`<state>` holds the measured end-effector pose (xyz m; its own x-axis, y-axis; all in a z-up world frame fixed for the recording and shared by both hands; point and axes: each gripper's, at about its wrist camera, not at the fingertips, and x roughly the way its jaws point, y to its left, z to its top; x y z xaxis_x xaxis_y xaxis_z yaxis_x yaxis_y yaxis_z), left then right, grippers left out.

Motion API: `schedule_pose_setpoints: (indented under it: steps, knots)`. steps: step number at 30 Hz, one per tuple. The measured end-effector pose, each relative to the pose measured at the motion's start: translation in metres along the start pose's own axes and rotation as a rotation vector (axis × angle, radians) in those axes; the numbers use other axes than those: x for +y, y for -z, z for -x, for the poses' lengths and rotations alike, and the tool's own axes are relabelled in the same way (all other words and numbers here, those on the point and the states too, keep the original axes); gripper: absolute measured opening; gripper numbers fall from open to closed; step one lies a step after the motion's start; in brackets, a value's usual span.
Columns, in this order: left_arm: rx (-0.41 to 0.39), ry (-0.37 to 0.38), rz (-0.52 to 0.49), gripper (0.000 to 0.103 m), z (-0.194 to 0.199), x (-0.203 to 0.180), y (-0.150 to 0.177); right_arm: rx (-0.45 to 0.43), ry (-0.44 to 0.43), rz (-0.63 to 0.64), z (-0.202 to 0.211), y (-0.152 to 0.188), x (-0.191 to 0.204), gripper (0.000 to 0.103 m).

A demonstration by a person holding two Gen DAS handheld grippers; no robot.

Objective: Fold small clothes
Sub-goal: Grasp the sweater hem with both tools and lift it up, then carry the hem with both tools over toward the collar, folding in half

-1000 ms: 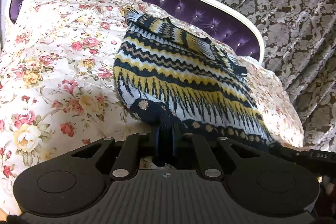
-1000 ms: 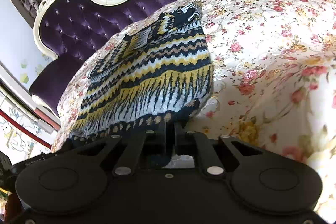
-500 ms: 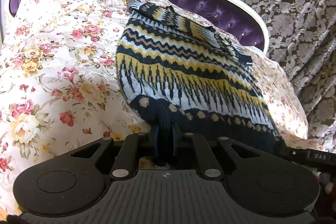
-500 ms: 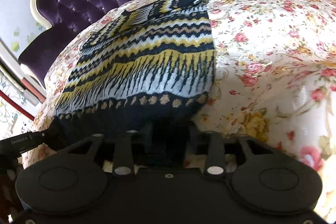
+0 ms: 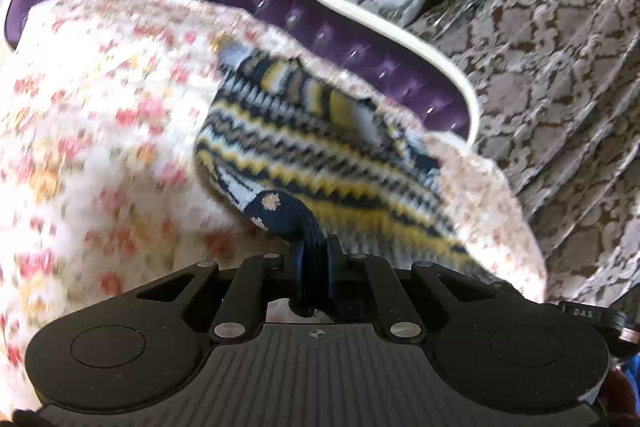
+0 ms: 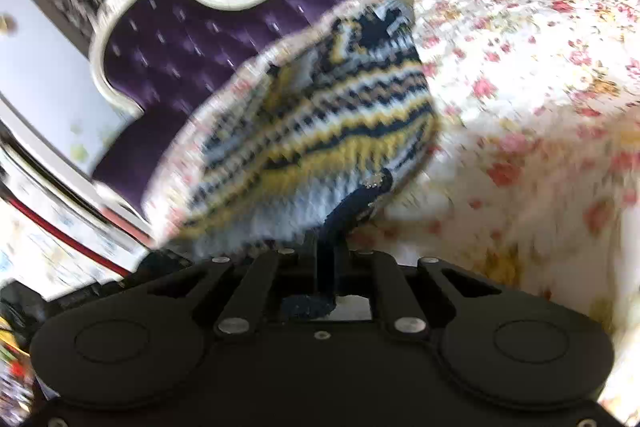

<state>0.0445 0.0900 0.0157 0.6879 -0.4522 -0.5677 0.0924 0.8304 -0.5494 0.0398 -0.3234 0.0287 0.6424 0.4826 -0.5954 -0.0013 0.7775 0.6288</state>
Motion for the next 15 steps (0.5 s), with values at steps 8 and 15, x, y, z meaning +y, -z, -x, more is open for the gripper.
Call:
schedule_pose_setpoints:
  steps: [8,15]
  knots:
    - [-0.083,0.083,-0.034,0.01,0.008,-0.02,-0.059,-0.112,-0.133,-0.02,0.007,-0.053,0.015,0.015]
    - [-0.172,0.124,-0.085,0.01,-0.003,-0.038,-0.11,-0.175,-0.182,0.044,-0.005,-0.108,0.034,0.015]
